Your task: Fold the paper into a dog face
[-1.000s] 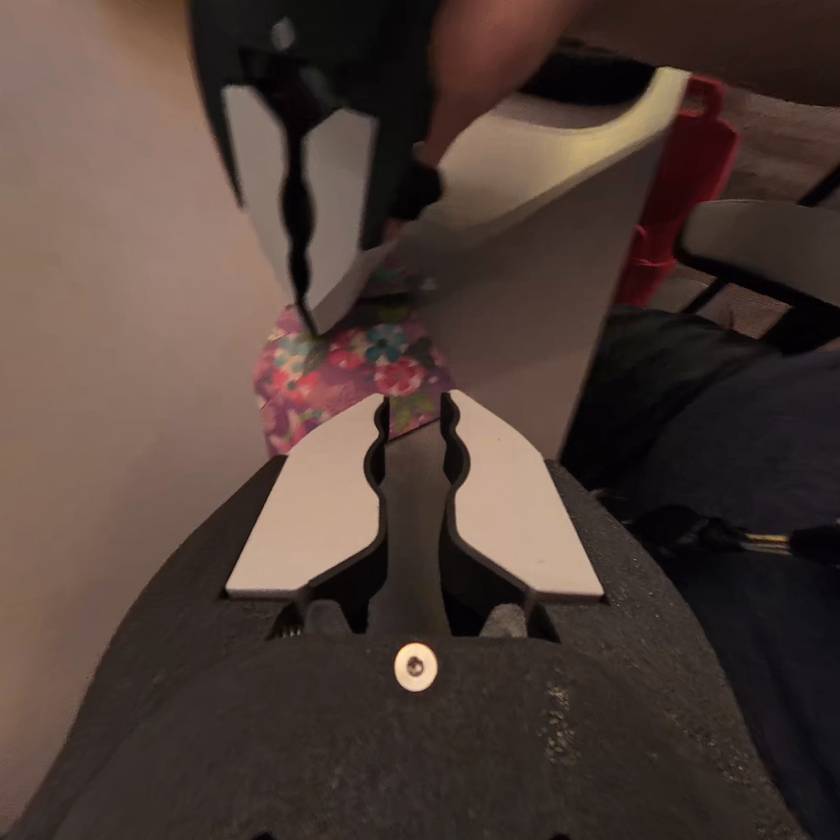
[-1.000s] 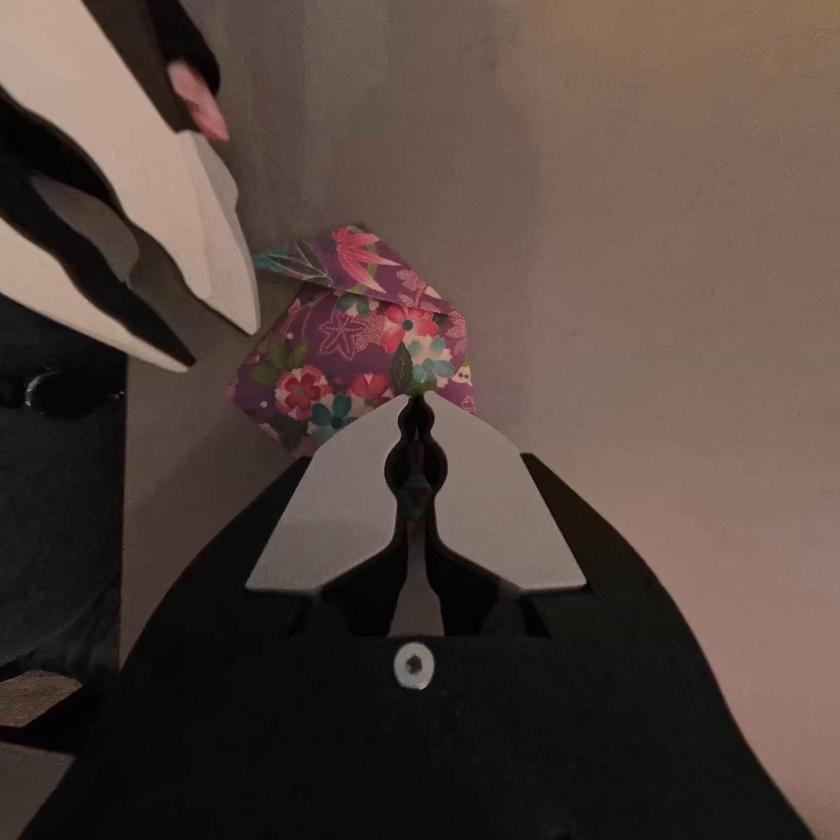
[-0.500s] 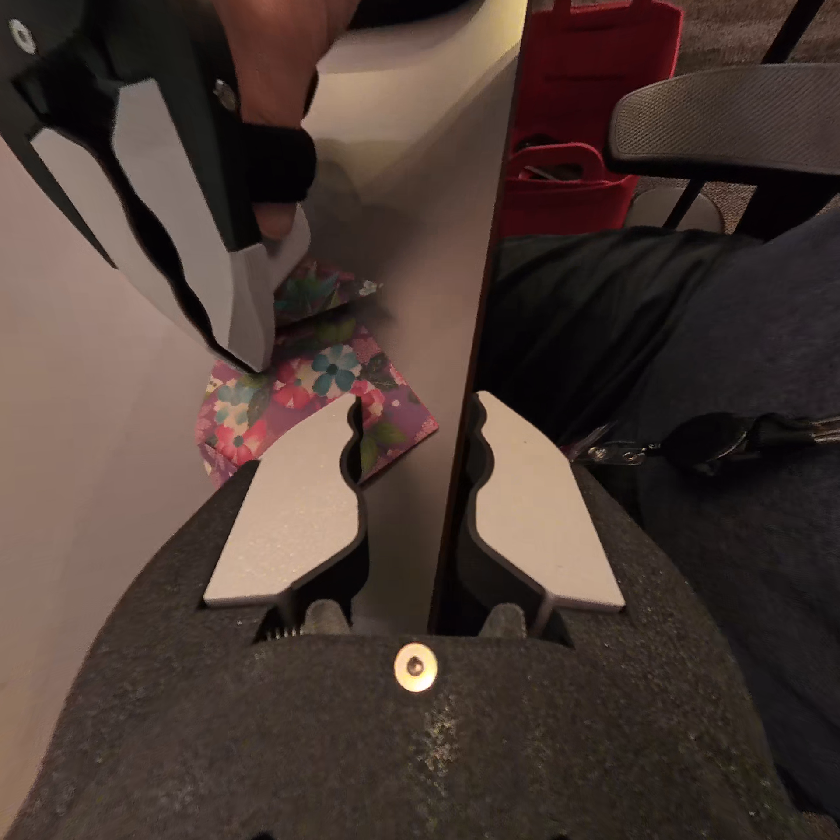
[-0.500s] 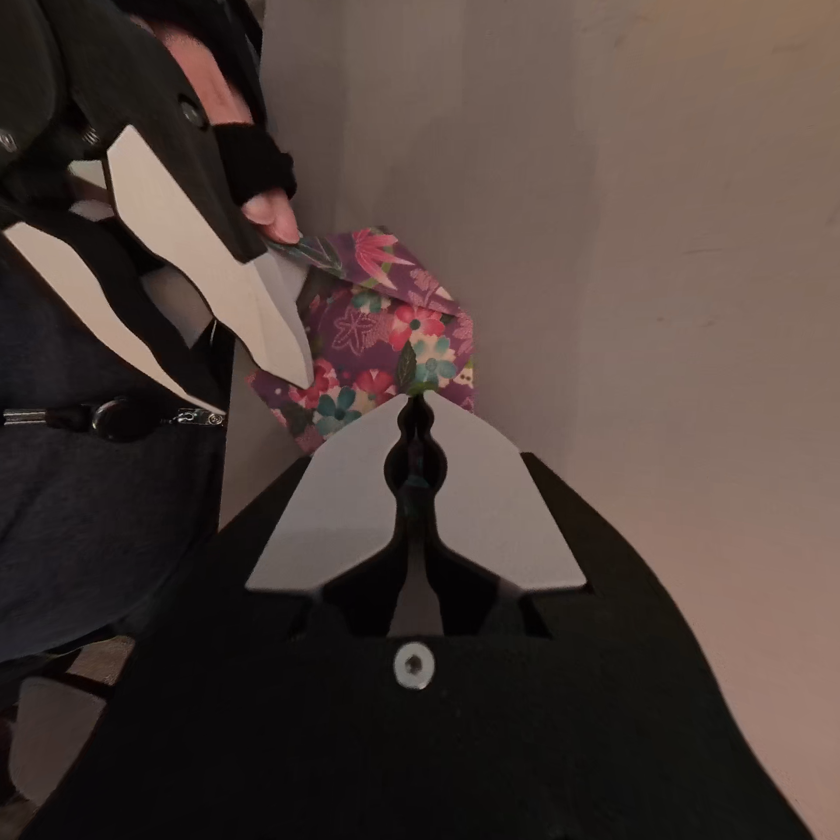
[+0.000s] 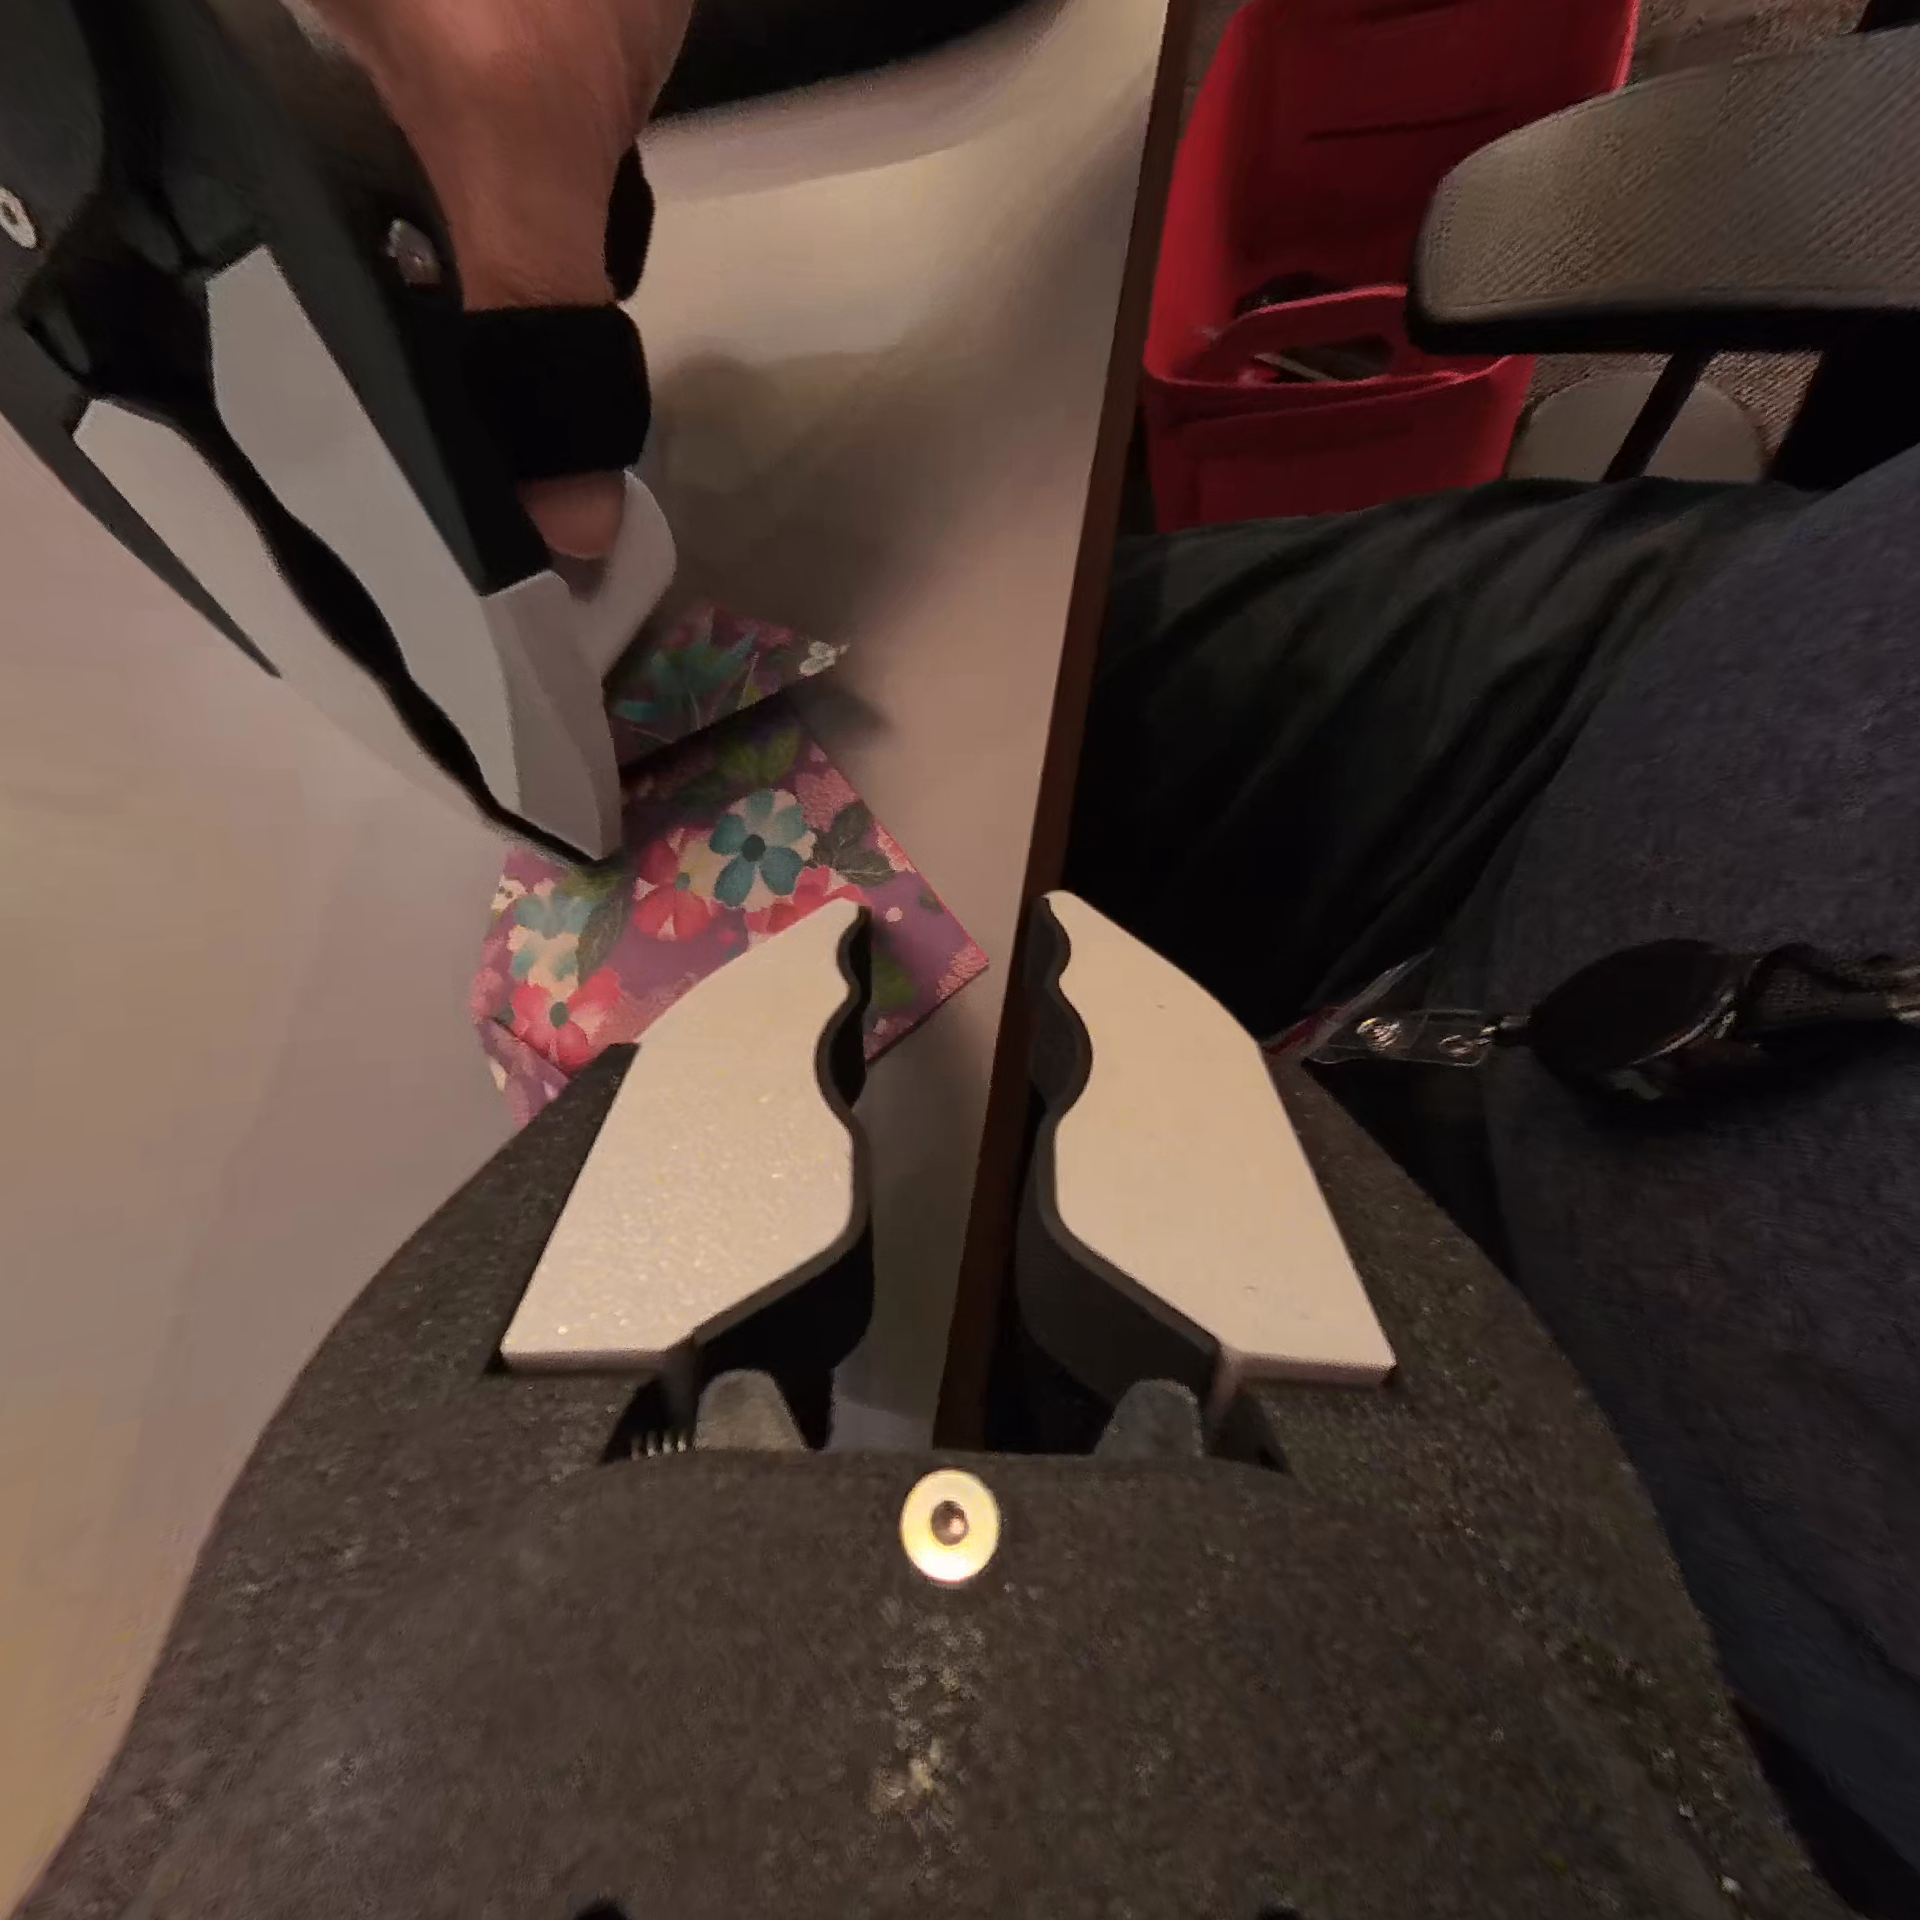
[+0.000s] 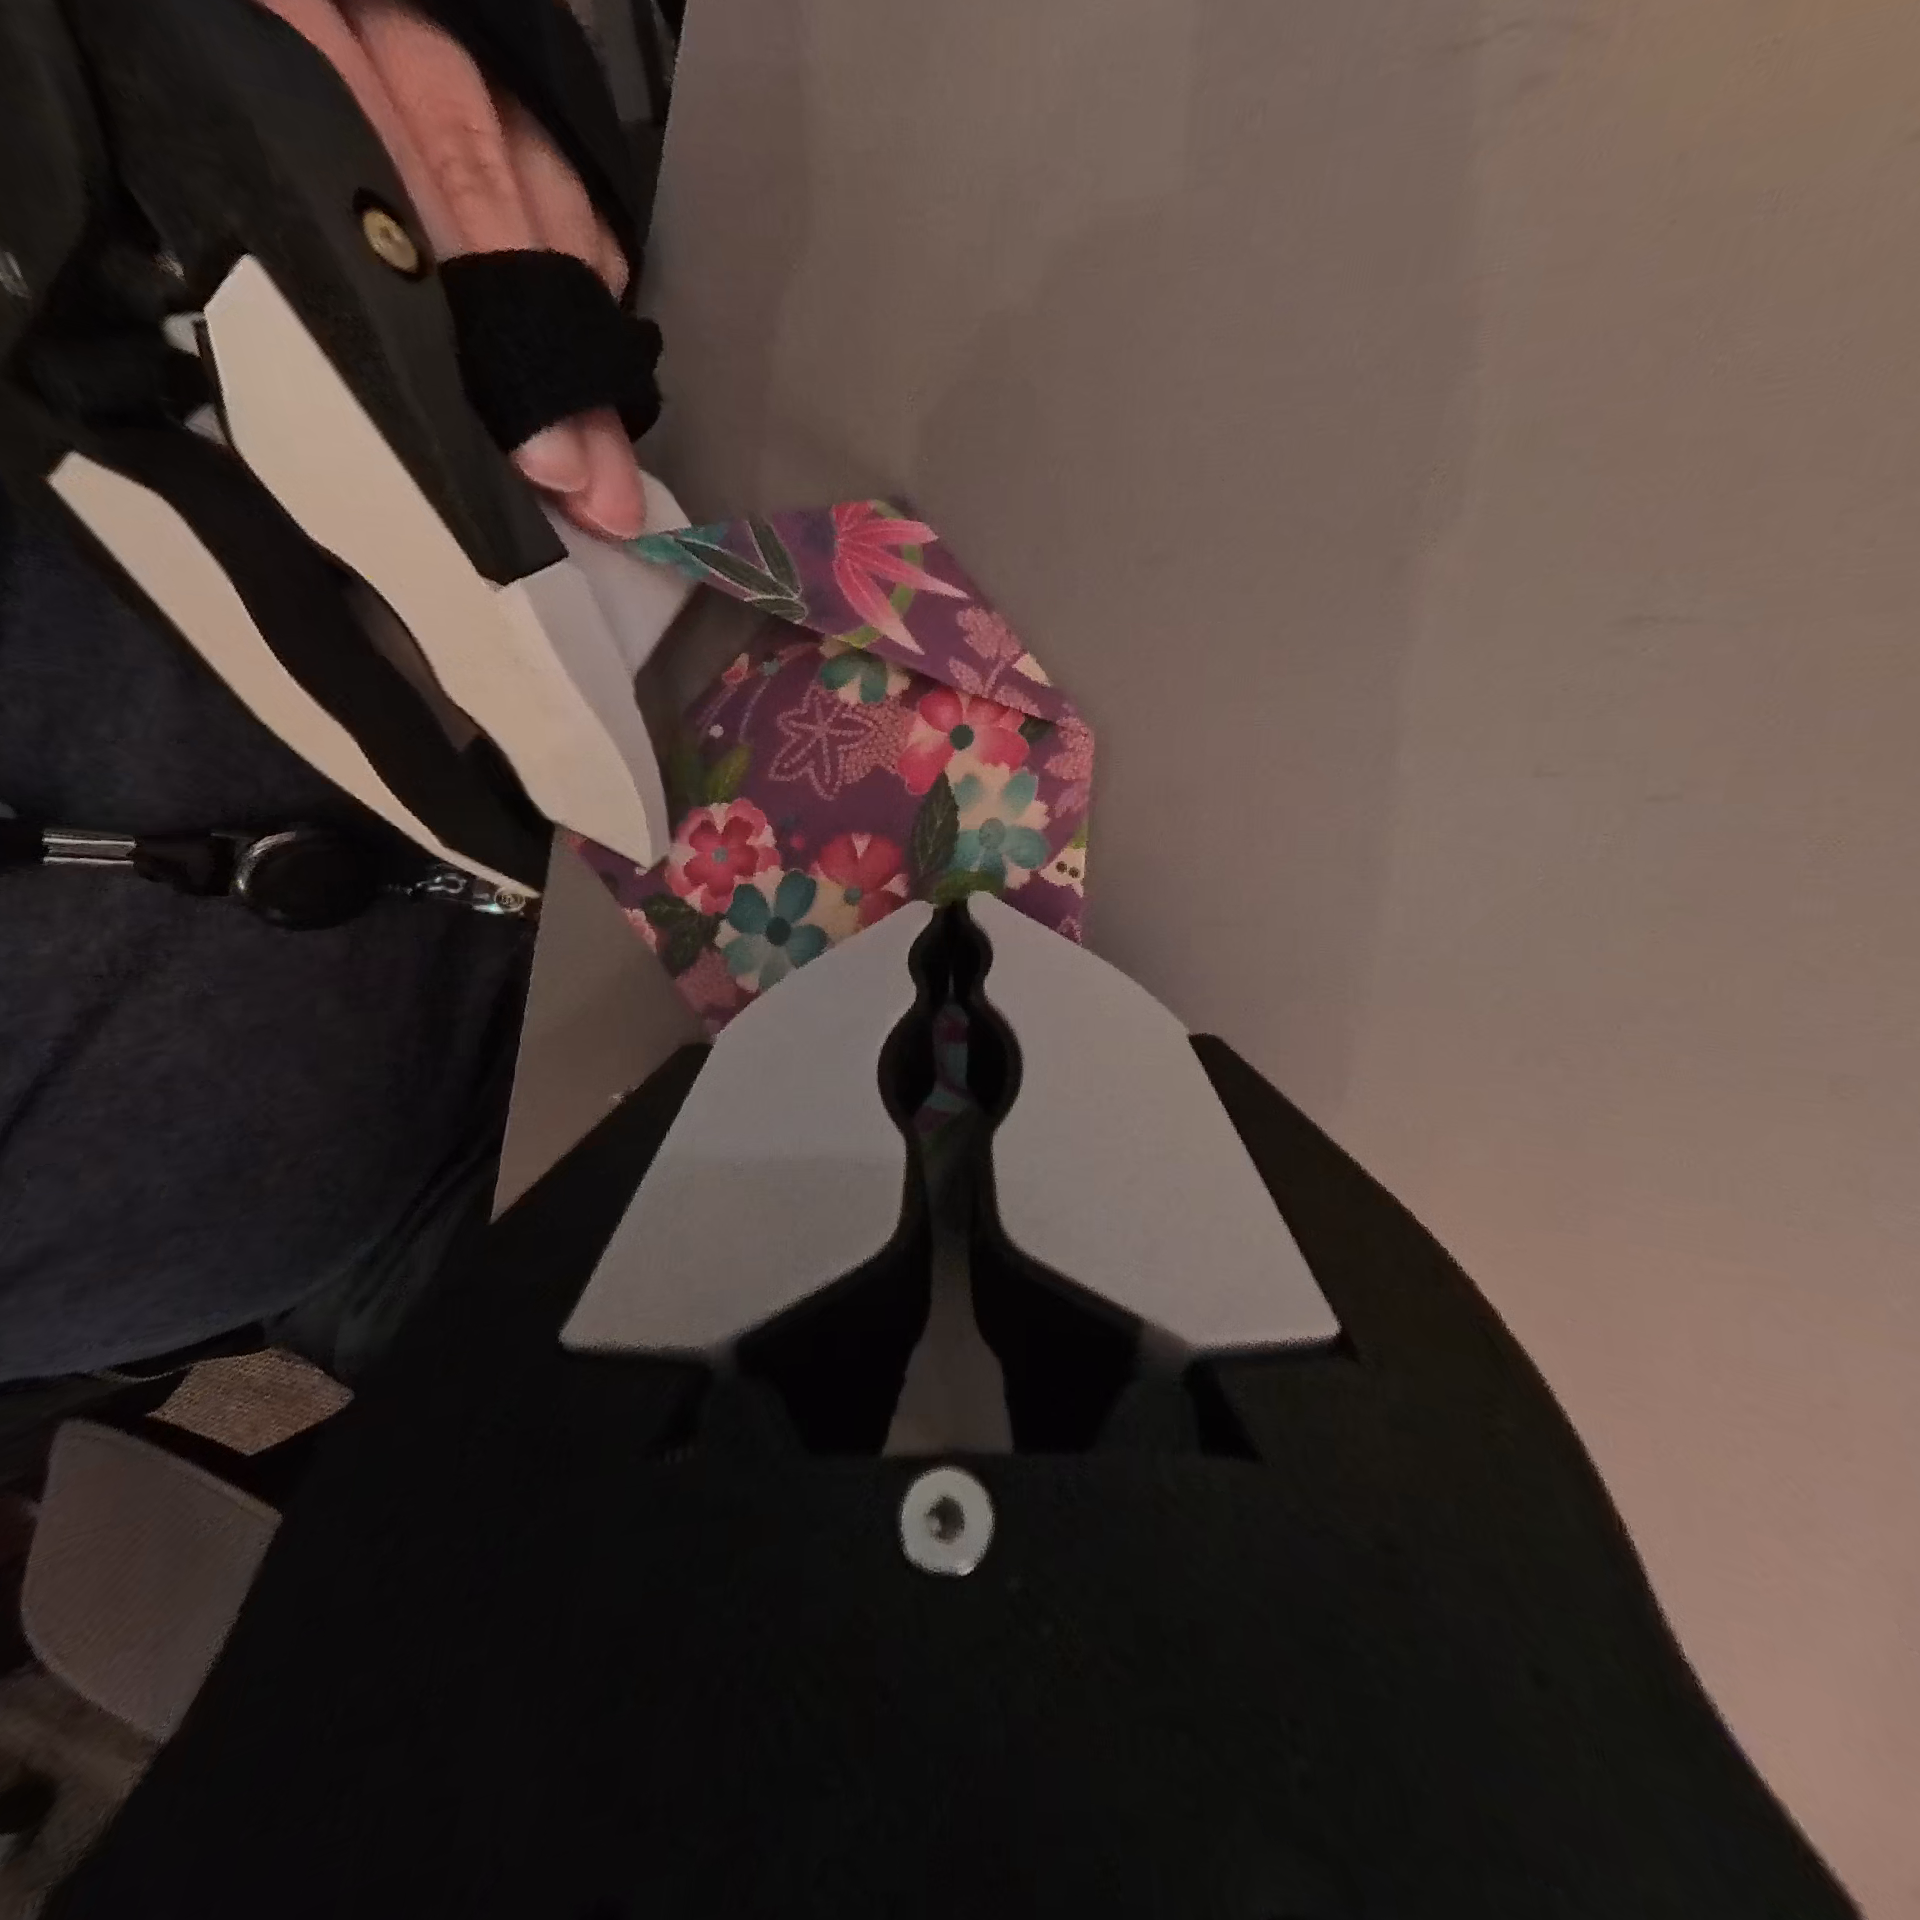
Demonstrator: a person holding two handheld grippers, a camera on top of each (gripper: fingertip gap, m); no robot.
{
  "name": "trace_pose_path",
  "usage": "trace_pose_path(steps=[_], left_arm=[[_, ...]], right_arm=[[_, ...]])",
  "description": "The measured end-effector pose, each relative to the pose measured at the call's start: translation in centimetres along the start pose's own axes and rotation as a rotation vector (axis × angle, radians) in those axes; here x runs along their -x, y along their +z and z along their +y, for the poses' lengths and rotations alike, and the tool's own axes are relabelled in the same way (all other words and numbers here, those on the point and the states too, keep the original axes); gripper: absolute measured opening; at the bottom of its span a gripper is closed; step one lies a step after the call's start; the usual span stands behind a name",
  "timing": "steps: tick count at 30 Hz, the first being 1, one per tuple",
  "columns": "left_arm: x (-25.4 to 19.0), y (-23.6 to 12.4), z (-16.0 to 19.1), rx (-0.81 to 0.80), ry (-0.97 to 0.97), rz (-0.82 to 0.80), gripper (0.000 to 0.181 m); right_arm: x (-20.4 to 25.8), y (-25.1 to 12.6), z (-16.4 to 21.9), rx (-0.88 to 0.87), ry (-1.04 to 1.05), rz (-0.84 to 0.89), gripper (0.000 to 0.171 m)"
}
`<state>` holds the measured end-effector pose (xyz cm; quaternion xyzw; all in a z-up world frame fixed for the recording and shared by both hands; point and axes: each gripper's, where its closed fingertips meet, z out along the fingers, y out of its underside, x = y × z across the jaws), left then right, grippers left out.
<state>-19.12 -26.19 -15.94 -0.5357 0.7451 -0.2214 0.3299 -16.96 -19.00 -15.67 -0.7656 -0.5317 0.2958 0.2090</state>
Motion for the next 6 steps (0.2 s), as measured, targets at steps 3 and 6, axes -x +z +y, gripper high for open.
trace_pose_path(steps=[3, 6], left_arm=[[0.8, -0.6, -0.5, -0.035, -0.084, 0.062, 0.025], [2.8, -0.6, 0.2, 0.023, -0.098, 0.072, 0.031]], right_arm=[[-0.6, -0.2, 0.0, 0.03, -0.007, 0.007, 0.003], [-1.9, -0.5, -0.1, 0.06, -0.017, 0.022, 0.002]])
